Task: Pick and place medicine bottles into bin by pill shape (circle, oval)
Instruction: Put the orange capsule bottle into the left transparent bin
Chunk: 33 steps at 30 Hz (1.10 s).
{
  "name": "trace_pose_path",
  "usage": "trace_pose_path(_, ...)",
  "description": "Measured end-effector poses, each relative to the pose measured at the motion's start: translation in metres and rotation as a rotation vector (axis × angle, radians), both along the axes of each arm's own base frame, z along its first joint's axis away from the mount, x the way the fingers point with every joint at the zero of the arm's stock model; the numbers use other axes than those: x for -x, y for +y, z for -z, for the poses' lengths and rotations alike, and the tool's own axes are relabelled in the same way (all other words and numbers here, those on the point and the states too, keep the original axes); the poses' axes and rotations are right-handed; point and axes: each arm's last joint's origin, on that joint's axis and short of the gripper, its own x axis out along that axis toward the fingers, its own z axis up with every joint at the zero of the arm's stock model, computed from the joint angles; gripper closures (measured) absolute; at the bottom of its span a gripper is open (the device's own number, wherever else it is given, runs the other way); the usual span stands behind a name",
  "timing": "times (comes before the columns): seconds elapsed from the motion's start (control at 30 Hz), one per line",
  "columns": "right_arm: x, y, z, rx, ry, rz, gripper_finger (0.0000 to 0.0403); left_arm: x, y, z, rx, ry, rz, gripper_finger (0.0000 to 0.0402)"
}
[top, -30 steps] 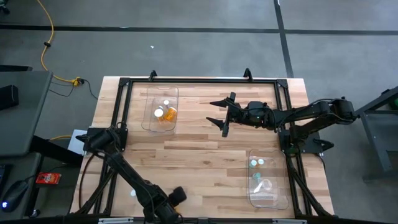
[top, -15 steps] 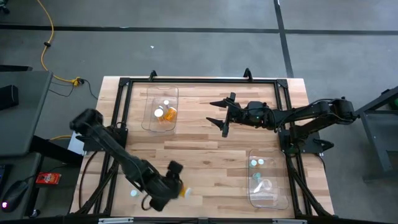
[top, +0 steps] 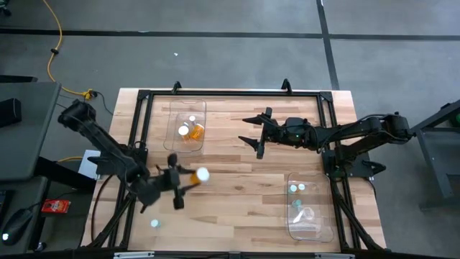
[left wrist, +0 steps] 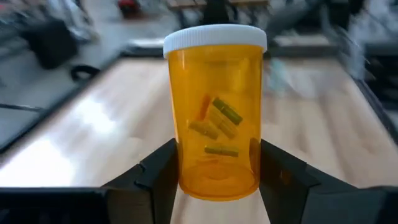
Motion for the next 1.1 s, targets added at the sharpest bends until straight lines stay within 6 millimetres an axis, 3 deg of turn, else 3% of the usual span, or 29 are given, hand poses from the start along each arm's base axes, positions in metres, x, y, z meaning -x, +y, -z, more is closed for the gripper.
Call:
trace_pose_path(0.23,0.0,0.0,0.0,0.0,-0.001,0.0,0.0091,0.016,0.025,0.03,0.001,-0.214,-0.114,0.0226)
trace_pose_path(0.53,0.0,0.0,0.0,0.005,0.0,0.0,0.0091,0.02,0.043,0.042,0.023,-0.289,-0.16,0.0224)
trace_pose_path(0.73,0.0,0.0,0.0,0.006,0.0,0.0,0.0091,0.017,0.049,0.041,0.007,-0.283,-0.162,0.0224)
trace_pose_path(0.83,0.0,0.0,0.0,0.008,0.001,0.0,0.0091,0.013,0.058,0.036,-0.043,-0.285,-0.277,0.0224)
trace_pose_path(0.93,0.0,0.0,0.0,0.0,-0.001,0.0,0.0091,0.007,0.075,0.022,-0.083,-0.295,-0.391,0.0224)
trace_pose_path(1.1,0.0,0.0,0.0,0.0,-0.001,0.0,0.0091,-0.006,0.114,0.001,-0.066,-0.192,-0.419,0.0224)
